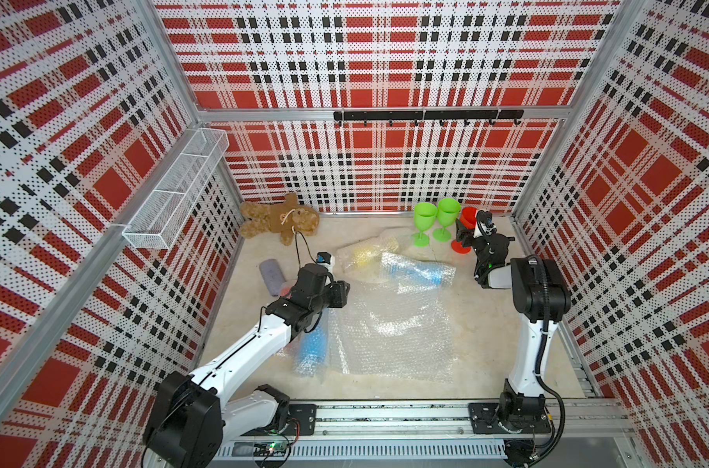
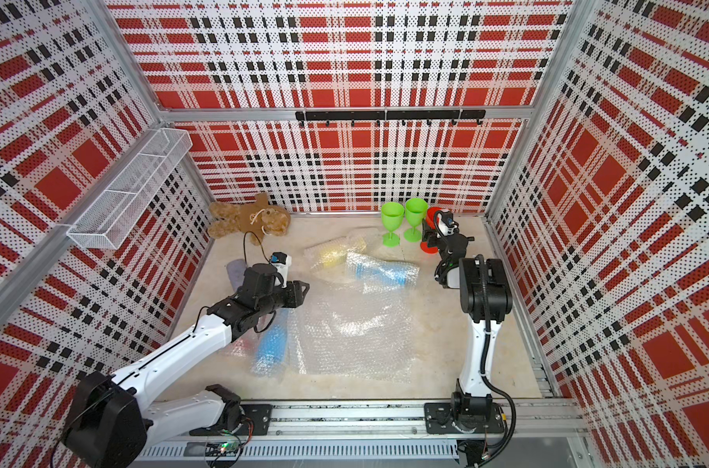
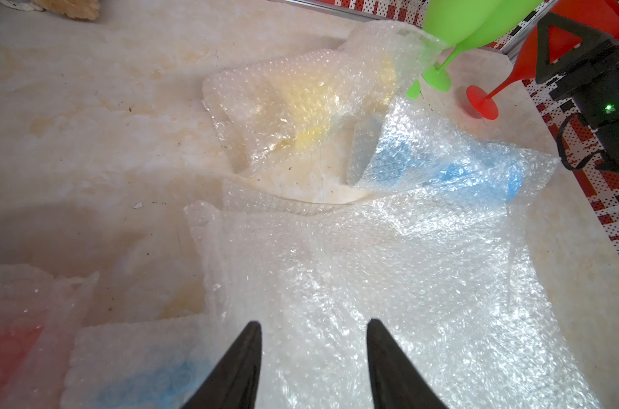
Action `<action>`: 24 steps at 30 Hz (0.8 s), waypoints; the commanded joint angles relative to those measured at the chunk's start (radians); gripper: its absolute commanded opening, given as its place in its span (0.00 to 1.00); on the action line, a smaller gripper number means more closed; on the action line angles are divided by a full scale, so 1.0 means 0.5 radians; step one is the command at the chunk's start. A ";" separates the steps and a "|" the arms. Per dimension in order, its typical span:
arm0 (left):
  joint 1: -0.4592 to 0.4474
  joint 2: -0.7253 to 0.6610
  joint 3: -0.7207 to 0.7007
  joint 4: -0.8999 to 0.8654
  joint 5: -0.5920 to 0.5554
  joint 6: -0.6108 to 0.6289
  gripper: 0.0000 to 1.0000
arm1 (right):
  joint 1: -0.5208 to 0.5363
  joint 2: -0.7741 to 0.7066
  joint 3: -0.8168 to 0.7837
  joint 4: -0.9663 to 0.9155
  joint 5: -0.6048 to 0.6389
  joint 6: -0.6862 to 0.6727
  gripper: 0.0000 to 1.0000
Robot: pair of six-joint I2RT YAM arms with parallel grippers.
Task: Unpack wine glasses from bubble wrap
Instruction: Place the wine glass at the center of the board.
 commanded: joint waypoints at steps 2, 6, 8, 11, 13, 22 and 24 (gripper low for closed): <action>0.019 -0.002 -0.012 0.042 0.010 0.003 0.51 | -0.014 0.042 0.061 0.011 -0.039 -0.027 0.81; 0.018 -0.005 -0.015 0.039 0.008 0.004 0.51 | -0.014 0.045 0.071 0.000 -0.030 -0.016 0.83; 0.016 -0.005 -0.015 0.039 0.011 0.003 0.51 | -0.014 0.046 0.078 -0.010 -0.032 -0.013 0.83; 0.017 -0.005 -0.015 0.039 0.015 0.003 0.51 | -0.013 0.047 0.086 -0.023 -0.034 -0.004 0.84; 0.016 -0.013 -0.014 0.036 0.009 0.003 0.51 | -0.013 0.047 0.086 -0.023 -0.025 0.000 0.85; 0.017 -0.017 -0.018 0.035 0.000 0.006 0.51 | -0.013 0.051 0.097 -0.041 -0.014 0.009 0.87; 0.017 -0.017 -0.018 0.035 -0.003 0.007 0.51 | -0.013 0.050 0.095 -0.037 -0.011 0.009 0.88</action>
